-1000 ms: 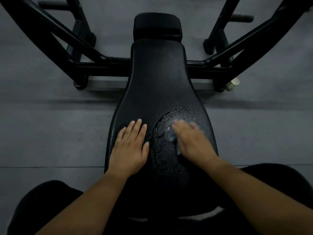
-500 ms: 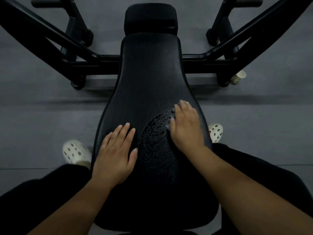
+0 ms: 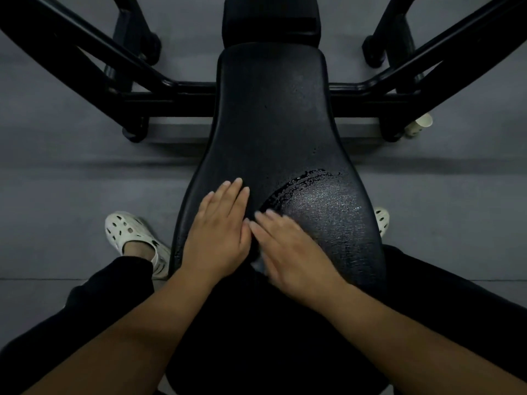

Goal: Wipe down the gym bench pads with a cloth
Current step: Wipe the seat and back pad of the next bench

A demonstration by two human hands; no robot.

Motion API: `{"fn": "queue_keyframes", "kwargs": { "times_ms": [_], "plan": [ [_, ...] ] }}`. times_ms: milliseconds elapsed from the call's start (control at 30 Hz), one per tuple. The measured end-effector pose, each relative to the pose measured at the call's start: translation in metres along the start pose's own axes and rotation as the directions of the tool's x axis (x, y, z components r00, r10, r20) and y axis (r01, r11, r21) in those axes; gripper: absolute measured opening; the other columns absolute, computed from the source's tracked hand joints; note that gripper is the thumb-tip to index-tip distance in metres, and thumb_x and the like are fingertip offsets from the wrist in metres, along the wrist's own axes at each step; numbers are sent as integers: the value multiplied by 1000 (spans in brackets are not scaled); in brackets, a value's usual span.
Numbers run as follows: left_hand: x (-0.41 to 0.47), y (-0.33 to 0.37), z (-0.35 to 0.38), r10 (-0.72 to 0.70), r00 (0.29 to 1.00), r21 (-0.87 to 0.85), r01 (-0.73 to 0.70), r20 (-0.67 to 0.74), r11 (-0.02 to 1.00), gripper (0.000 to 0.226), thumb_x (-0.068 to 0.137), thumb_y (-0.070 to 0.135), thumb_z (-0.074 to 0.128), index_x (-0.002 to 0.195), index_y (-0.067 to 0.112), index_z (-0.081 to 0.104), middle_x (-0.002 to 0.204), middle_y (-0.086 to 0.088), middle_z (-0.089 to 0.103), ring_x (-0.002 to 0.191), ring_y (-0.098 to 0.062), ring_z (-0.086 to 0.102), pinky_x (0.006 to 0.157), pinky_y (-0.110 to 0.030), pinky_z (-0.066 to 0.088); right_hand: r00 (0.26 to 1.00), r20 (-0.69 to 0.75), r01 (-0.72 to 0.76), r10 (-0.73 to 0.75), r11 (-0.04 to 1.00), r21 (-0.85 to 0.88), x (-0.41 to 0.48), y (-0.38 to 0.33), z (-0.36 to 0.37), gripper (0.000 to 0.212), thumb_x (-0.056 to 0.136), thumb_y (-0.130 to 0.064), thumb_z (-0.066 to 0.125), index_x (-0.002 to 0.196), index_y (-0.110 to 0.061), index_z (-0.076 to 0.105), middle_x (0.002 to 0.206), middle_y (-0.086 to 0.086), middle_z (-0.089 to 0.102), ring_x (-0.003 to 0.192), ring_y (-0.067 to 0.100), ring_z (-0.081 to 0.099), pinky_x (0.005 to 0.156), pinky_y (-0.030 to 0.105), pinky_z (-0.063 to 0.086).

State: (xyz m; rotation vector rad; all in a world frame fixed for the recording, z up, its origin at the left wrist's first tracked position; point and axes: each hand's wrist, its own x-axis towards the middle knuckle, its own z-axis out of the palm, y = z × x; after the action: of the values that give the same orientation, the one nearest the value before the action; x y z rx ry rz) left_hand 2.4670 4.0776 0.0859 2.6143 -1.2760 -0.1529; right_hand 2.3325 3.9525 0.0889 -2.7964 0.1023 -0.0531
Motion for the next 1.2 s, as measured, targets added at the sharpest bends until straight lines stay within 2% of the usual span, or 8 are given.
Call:
{"fn": "queue_keyframes", "kwargs": {
  "times_ms": [67, 233, 433, 567, 733, 833, 1033, 1200],
  "plan": [
    [1, 0, 0, 3, 1000, -9, -3, -1, 1000, 62, 94, 33, 32, 150, 8, 41, 161, -8, 32, 149, -25, 27, 122, -45, 20, 999, -26, 36, -38, 997, -71, -13, 31, -11, 51, 95, -28, 40, 139, -7, 53, 147, 14, 50, 138, 29, 45, 114, 48, 34],
    [2, 1, 2, -6, 1000, -18, 6, -8, 1000, 60, 96, 32, 31, 151, 9, 39, 161, -7, 31, 150, -24, 25, 123, -44, 19, 833, -257, -512, 490, 858, -24, 48, 66, -25, 46, 91, -28, 50, 131, -8, 58, 131, 17, 50, 118, 35, 46, 103, 48, 40],
    [1, -11, -3, 45, 999, -173, -41, 22, 984, 63, 94, 37, 29, 148, 9, 44, 160, -7, 34, 150, -23, 26, 123, -44, 20, 998, -28, -53, 59, 985, 167, -2, 3, -17, 52, 94, -24, 57, 143, -12, 46, 150, 3, 45, 138, 16, 40, 118, 31, 27],
    [-2, -6, -13, 42, 999, -270, -34, 22, 962, 64, 90, 37, 42, 151, 16, 40, 160, -1, 35, 150, -19, 24, 124, -42, 17, 924, -101, -362, 370, 928, 89, 0, 4, -29, 57, 87, -37, 67, 139, -23, 49, 139, 4, 43, 128, 23, 41, 106, 38, 38],
    [-4, 21, -19, 172, 985, -230, -161, 25, 960, 55, 87, 34, 61, 141, 29, 50, 132, 8, 59, 132, -16, 44, 120, -43, 21, 843, 80, -474, 531, 666, 576, 13, -4, -48, 38, 84, -11, 71, 114, -29, 55, 101, -15, 61, 96, 4, 61, 82, 12, 45],
    [-3, 22, -26, 122, 992, -260, -128, -39, 957, 36, 88, 35, 67, 123, 29, 61, 104, 7, 61, 104, -17, 53, 105, -37, 36, 798, 46, -489, 601, 601, 633, 11, 4, -61, 27, 87, -2, 60, 94, -28, 63, 90, -11, 69, 86, 5, 65, 77, 25, 52],
    [-6, 16, -52, -150, 980, -736, 199, 133, 647, 18, 79, 16, 72, 88, 22, 57, 100, 6, 56, 80, -2, 55, 69, -19, 43, 726, 22, -469, 687, 473, 746, 7, 9, -75, 14, 99, -18, 49, 97, -30, 57, 94, -5, 66, 87, 13, 64, 78, 40, 54],
    [2, 7, -64, -266, 945, -898, 276, 189, 343, 23, 86, 31, 75, 86, 20, 55, 70, 11, 63, 60, -7, 58, 62, -33, 50, 745, -26, -435, 667, 515, 739, 14, 8, -88, 12, 101, -24, 48, 92, -29, 55, 89, -4, 62, 85, 15, 58, 78, 37, 48]
  ]
}}
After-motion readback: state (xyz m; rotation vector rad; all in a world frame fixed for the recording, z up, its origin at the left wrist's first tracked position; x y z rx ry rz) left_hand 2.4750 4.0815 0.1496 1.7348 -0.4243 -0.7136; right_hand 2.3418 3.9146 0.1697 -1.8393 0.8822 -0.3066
